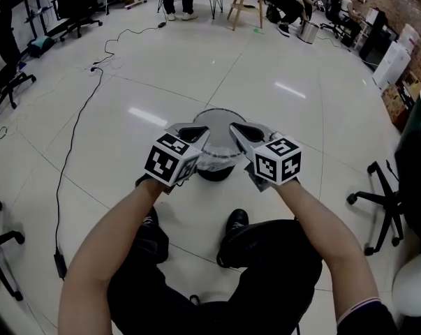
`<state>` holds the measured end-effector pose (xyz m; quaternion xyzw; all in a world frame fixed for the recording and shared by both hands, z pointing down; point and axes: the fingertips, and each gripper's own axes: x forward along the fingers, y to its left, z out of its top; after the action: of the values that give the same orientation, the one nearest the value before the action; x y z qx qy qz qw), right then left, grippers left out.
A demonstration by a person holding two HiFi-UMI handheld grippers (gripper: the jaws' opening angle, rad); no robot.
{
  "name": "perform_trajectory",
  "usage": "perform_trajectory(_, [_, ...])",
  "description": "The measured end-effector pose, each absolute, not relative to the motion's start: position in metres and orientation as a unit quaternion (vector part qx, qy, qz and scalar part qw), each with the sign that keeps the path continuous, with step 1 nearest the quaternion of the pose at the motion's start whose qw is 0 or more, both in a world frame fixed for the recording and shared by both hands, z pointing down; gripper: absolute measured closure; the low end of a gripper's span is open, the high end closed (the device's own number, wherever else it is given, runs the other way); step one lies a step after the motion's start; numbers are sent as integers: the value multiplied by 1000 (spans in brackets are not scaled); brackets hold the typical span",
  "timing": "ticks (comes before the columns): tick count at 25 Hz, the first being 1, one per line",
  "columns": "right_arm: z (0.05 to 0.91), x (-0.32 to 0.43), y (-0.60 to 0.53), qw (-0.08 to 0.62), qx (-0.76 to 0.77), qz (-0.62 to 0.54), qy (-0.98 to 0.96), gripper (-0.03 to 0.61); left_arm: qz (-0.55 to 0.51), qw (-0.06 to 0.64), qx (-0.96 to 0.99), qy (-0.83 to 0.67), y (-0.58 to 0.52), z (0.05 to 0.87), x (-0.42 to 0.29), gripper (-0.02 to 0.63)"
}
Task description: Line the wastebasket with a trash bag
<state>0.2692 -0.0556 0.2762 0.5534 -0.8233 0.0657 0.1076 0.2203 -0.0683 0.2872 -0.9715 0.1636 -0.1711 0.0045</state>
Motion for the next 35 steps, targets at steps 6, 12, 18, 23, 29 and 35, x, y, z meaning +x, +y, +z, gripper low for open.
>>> perform_trajectory(6, [269, 276, -47, 96, 556, 58, -824, 577, -162, 17, -973, 161, -59, 281, 231, 603])
perform_trajectory(12, [268, 280, -45, 96, 557, 55, -823, 578, -156, 20, -975, 157, -57, 276, 240, 603])
perform_trajectory(18, [269, 280, -43, 103, 553, 50, -825, 578, -156, 19, -974, 162, -59, 277, 242, 601])
perform_trajectory(23, [268, 279, -42, 102, 552, 46, -826, 578, -153, 19, -974, 165, -60, 275, 241, 602])
perform_trajectory(29, [266, 279, -43, 104, 552, 44, -826, 578, -149, 16, -974, 170, -63, 273, 239, 601])
perform_trajectory(35, [266, 278, -42, 106, 551, 42, -827, 578, -145, 15, -974, 172, -64, 270, 240, 602])
